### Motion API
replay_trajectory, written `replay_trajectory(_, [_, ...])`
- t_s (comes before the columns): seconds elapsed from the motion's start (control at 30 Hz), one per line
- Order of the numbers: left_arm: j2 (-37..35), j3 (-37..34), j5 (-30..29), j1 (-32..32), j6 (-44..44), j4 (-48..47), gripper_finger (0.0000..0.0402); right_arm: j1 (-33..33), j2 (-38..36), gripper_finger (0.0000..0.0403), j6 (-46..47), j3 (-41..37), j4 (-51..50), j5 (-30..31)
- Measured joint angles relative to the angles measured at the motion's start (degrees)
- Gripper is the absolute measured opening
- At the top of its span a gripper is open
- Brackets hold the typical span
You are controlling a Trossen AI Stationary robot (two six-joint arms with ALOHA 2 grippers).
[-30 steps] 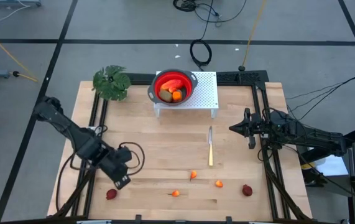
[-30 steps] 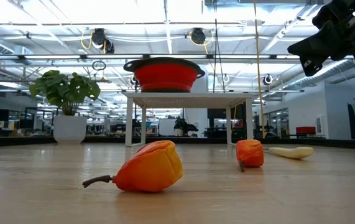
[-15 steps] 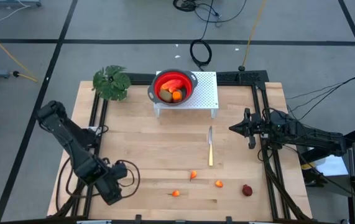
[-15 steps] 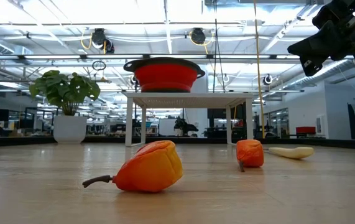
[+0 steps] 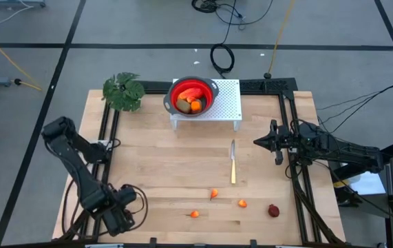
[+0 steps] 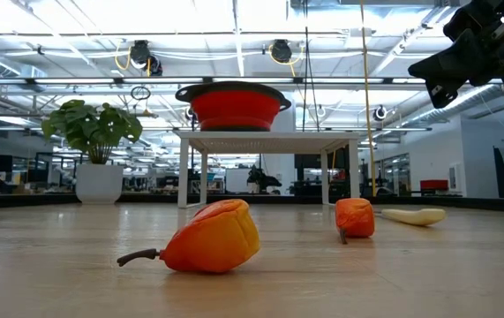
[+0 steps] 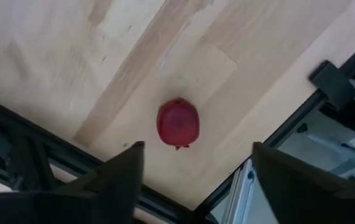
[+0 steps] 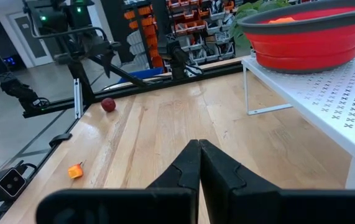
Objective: Pick & Place Fruit
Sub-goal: Put the left red pomegranate into the red strainer bowl on the shelf
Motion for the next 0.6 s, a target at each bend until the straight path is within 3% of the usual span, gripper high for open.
replay_trajectory(0.27, [2.5, 0.0, 1.8, -1.3, -3.3, 0.2, 0.0391, 0.0, 0.0, 0.0, 0.0, 0.0, 0.0, 0.0])
replay_trajectory(0.6, [5.9, 0.0, 2.9, -1.4, -3.5, 0.4, 0.0391, 0.0, 0.0, 0.0, 0.0, 0.0, 0.0, 0.0])
